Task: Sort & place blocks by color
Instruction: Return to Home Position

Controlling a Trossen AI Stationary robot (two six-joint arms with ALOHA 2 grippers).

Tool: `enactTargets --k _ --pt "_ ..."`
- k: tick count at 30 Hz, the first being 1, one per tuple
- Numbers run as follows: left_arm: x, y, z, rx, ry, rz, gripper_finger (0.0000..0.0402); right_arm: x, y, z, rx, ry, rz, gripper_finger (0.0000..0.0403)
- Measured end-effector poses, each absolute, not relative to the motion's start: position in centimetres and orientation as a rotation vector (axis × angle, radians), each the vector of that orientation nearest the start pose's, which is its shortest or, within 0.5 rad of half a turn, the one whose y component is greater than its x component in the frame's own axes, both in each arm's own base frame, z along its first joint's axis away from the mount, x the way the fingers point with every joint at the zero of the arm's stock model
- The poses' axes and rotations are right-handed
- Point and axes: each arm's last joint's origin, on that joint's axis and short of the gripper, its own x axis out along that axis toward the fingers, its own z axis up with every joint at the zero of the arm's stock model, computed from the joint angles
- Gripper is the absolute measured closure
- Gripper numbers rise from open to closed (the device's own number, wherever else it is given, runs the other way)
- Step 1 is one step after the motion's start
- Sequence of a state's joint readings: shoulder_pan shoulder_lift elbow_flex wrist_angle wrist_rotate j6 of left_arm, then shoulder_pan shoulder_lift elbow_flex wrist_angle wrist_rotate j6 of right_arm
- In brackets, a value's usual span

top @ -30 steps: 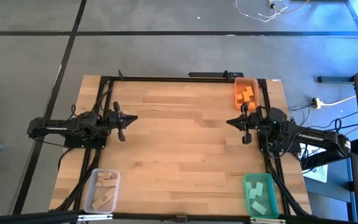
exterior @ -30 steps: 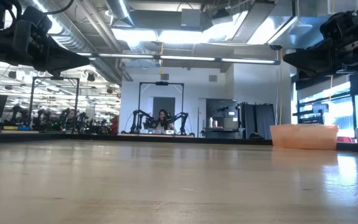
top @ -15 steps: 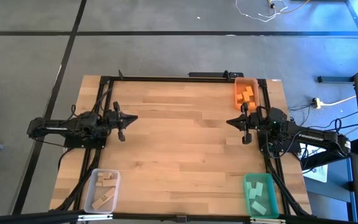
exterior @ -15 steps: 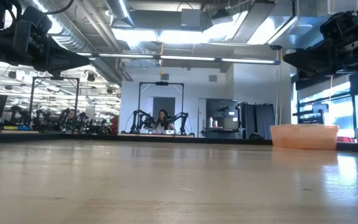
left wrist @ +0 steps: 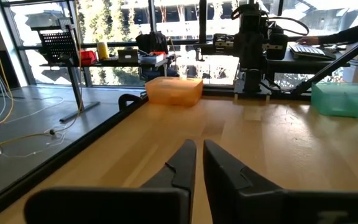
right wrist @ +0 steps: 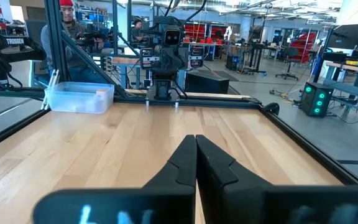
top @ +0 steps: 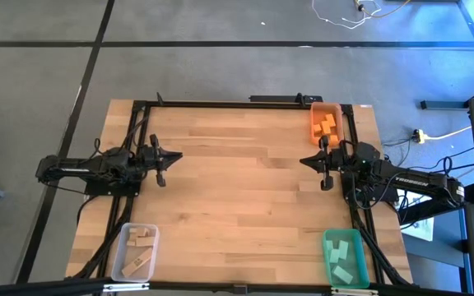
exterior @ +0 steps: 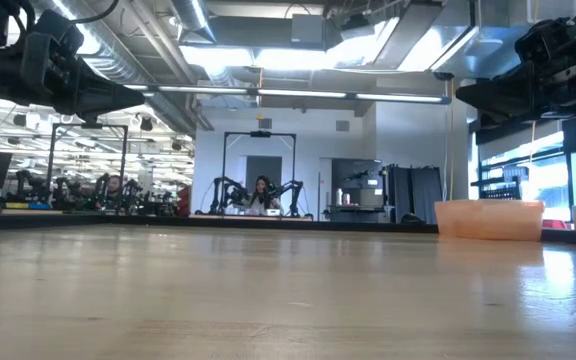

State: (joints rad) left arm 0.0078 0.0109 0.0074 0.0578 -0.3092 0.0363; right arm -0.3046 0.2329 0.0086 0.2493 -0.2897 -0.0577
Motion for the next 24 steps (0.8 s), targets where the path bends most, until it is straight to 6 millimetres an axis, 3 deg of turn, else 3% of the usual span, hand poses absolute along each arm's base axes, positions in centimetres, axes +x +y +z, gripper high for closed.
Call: enactTargets --k 15,24 --pt "9.63 0.96 17.07 0.028 -0.048 0.318 0.0401 10.82 -2.54 17.08 -0.065 -0.024 -0.016 0.0402" --pt "9.63 0.96 17.07 0.028 -0.048 0.318 0.0385 10.82 -2.54 17.08 -0.066 -0.023 -0.016 0.0401"
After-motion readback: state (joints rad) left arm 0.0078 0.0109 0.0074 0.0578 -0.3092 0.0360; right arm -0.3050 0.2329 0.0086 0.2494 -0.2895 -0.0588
